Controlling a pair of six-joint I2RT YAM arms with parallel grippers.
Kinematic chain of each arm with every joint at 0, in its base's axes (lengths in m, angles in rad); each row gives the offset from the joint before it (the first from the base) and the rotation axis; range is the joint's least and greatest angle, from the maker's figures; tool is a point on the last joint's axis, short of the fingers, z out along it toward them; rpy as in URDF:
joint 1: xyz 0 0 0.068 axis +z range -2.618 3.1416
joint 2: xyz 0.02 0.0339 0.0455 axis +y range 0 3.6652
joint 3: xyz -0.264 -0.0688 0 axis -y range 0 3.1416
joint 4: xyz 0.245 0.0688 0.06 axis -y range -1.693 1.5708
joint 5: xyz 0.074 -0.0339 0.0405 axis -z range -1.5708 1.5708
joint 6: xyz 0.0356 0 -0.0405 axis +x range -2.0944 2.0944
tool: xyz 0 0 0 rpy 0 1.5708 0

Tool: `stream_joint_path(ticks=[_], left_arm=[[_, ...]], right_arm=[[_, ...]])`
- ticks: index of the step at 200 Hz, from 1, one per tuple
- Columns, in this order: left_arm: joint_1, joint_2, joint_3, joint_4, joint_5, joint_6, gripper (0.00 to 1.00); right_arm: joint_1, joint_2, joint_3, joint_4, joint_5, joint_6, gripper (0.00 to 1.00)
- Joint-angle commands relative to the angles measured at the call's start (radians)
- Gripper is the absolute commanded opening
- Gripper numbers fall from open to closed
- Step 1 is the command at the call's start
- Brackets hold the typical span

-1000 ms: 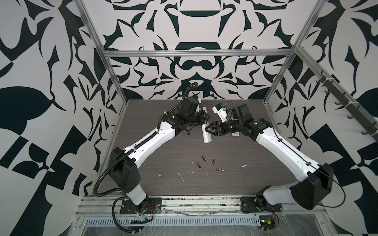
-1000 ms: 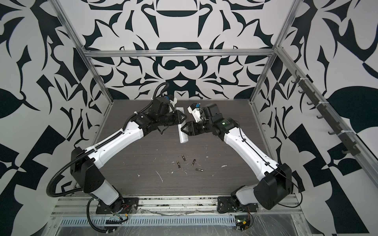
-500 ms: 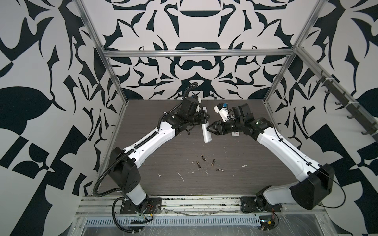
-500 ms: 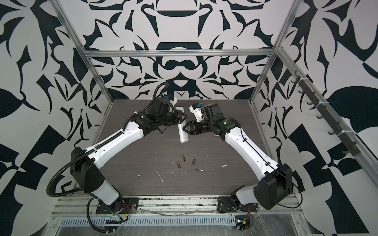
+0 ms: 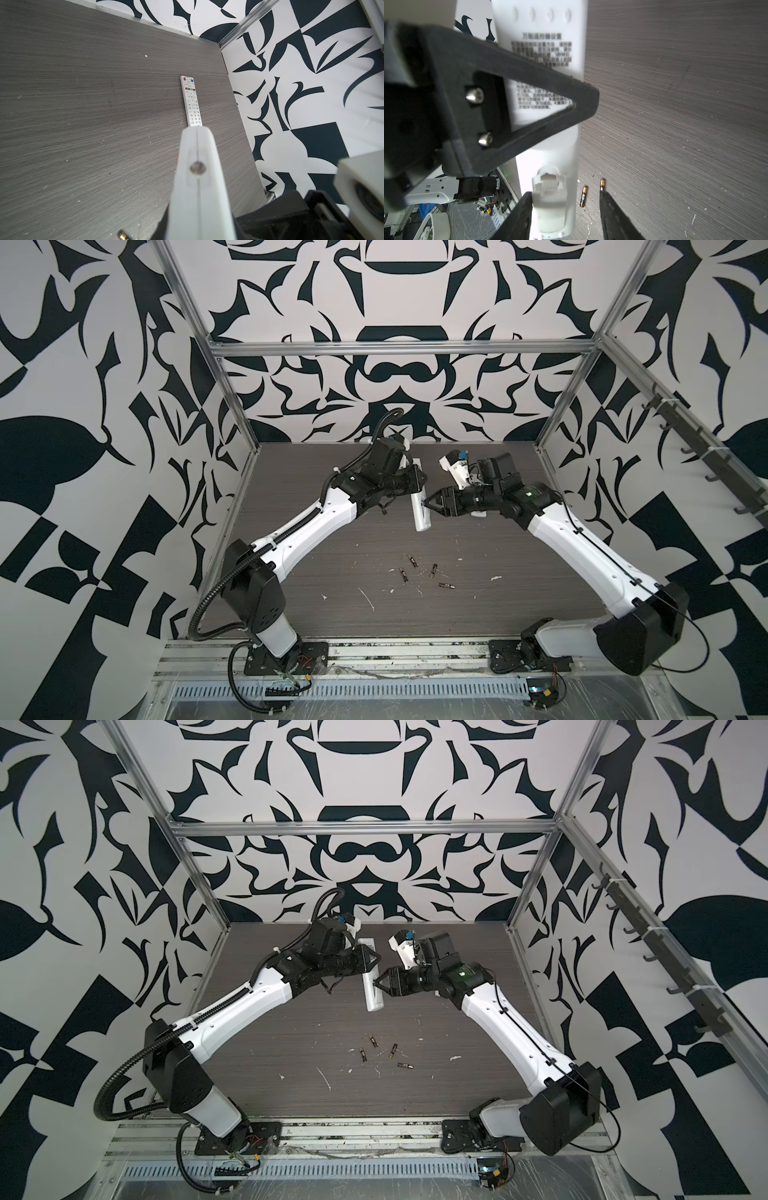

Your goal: Load the batteries into the remote control

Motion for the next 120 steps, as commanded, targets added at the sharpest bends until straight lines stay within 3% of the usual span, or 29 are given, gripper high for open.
stream_joint_path(ticks=[1,120], left_arm=[[-0.003,-0.019,0.032,0.014,0.018,-0.005,0.00],[-0.009,-0.021,0.029,0.023,0.035,-0.006,0.00]], right_arm=[[-0.008,-0.008,-0.007,0.005,0.015,0.009,0.55],[-0.009,0.000,-0.027,0.043,-0.008,0.009,0.49]])
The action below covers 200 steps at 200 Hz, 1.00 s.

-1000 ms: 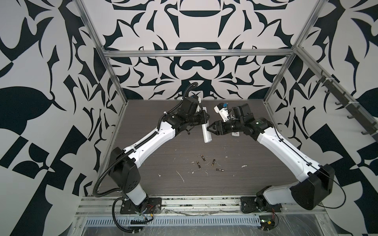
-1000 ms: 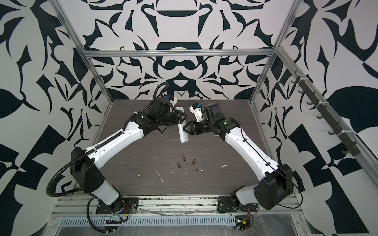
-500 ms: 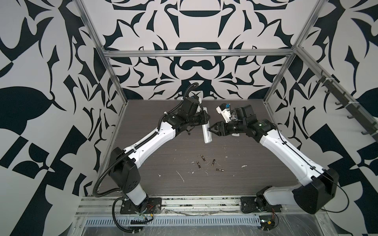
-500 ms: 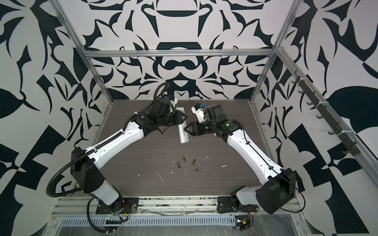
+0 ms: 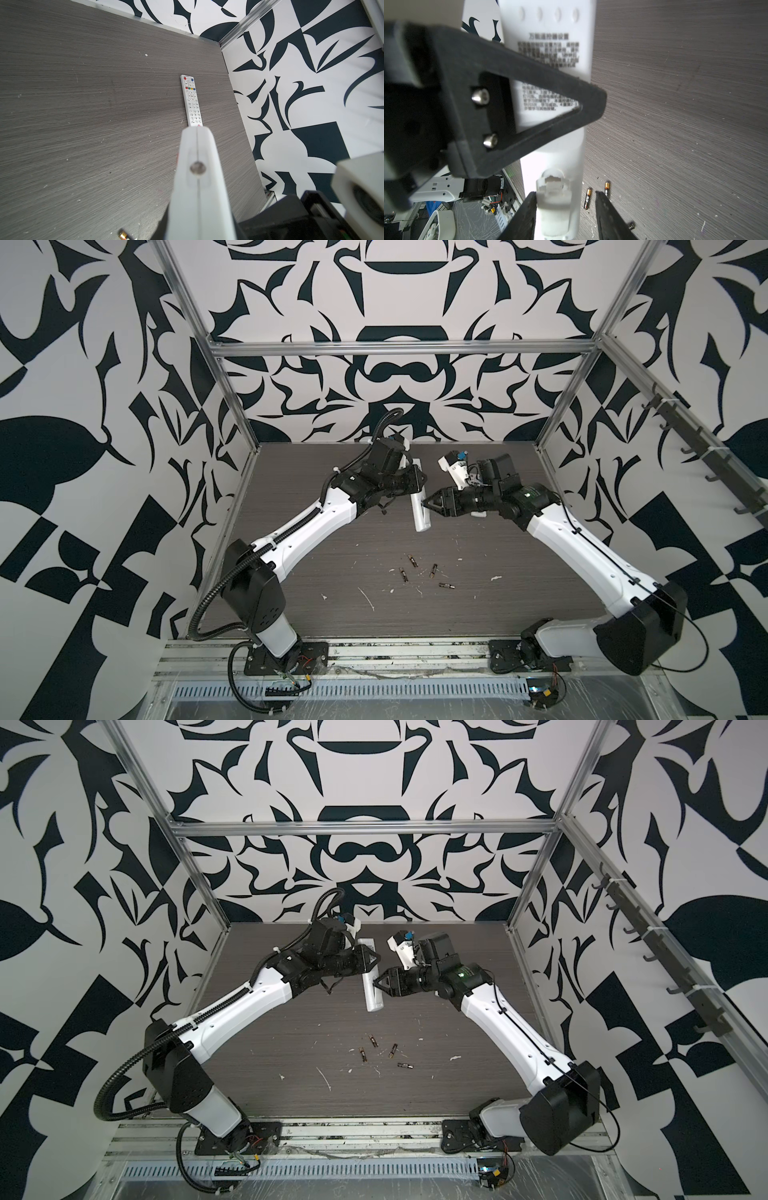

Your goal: Load the batteries into the remote control

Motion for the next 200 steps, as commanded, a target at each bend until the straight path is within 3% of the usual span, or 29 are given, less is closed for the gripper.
stream_joint_path(ticks=[1,38,200], left_arm=[[-0.005,-0.021,0.030,0.026,0.031,-0.006,0.00],[-0.006,-0.024,0.025,0.036,0.036,-0.006,0.00],[-0.014,-0.019,0.031,0.054,0.056,-0.006,0.00]], right_arm=[[-0.009,0.000,-0.009,0.010,0.020,-0.001,0.49],[-0.010,-0.011,-0.017,0.010,0.023,-0.002,0.42],[-0.013,-0.013,-0.022,0.024,0.012,-0.002,0.32]])
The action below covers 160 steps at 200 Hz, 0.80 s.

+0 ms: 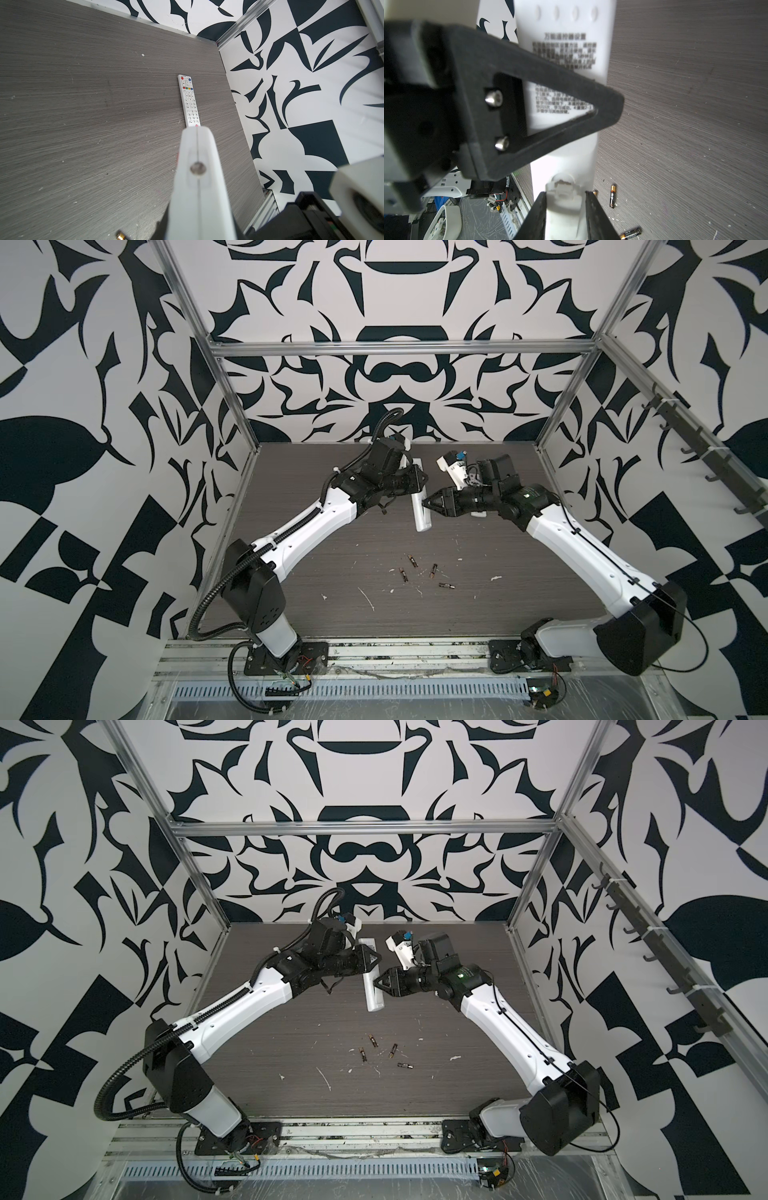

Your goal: Load the batteries into the remote control

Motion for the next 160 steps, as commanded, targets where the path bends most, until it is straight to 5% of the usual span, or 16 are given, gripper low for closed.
stream_joint_path(ticks=[1,160], left_arm=[[-0.013,-0.019,0.031,0.044,0.042,-0.007,0.00],[-0.013,-0.003,0.043,0.010,0.007,-0.007,0.00]], right_arm=[[-0.013,-0.012,-0.012,-0.004,0.050,-0.005,0.32],[-0.013,-0.005,0.015,-0.016,0.026,-0.023,0.19]])
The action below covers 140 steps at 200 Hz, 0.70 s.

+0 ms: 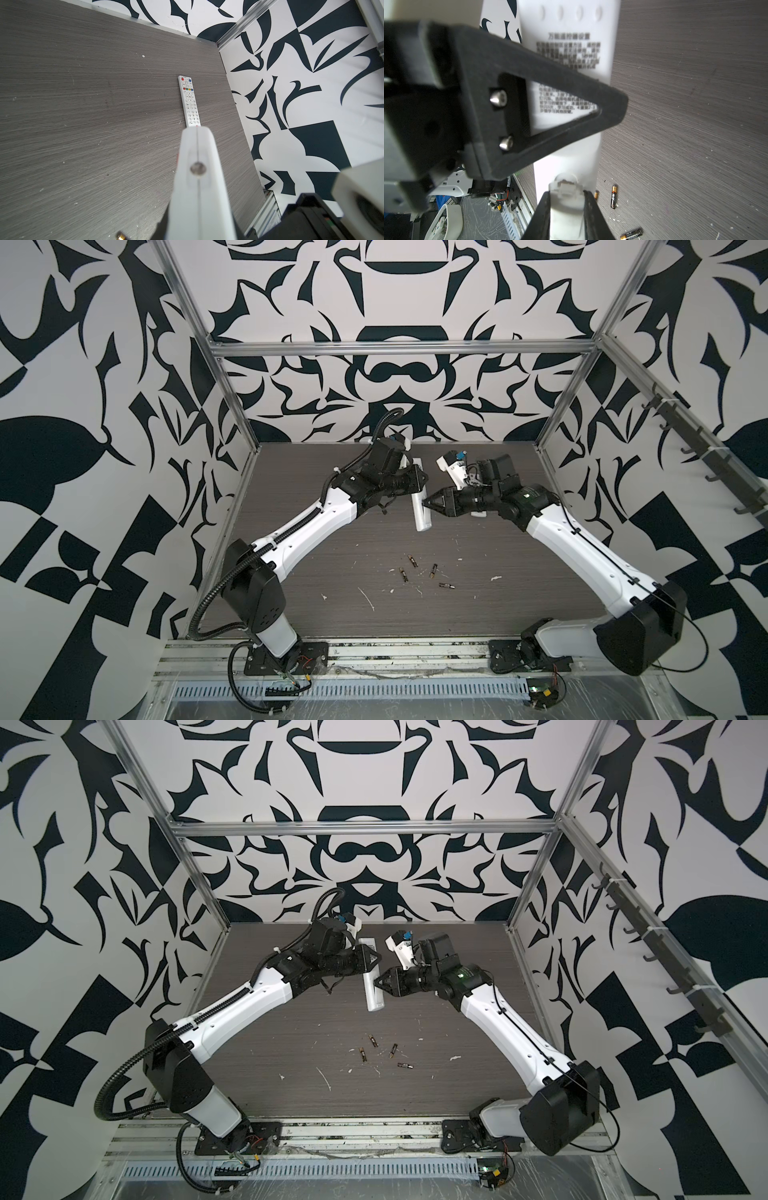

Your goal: Load the batteries into the remote control

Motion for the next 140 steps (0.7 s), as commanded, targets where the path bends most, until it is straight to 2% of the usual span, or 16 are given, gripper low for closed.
stream_joint_path(ticks=[1,140], left_arm=[[-0.011,-0.003,0.042,0.008,0.014,-0.009,0.00],[-0.011,-0.005,0.016,-0.024,-0.040,-0.018,0.00]], right_arm=[[-0.014,-0.005,0.015,-0.019,0.033,-0.021,0.19],[-0.001,-0.021,0.035,0.008,0.000,-0.039,0.17]])
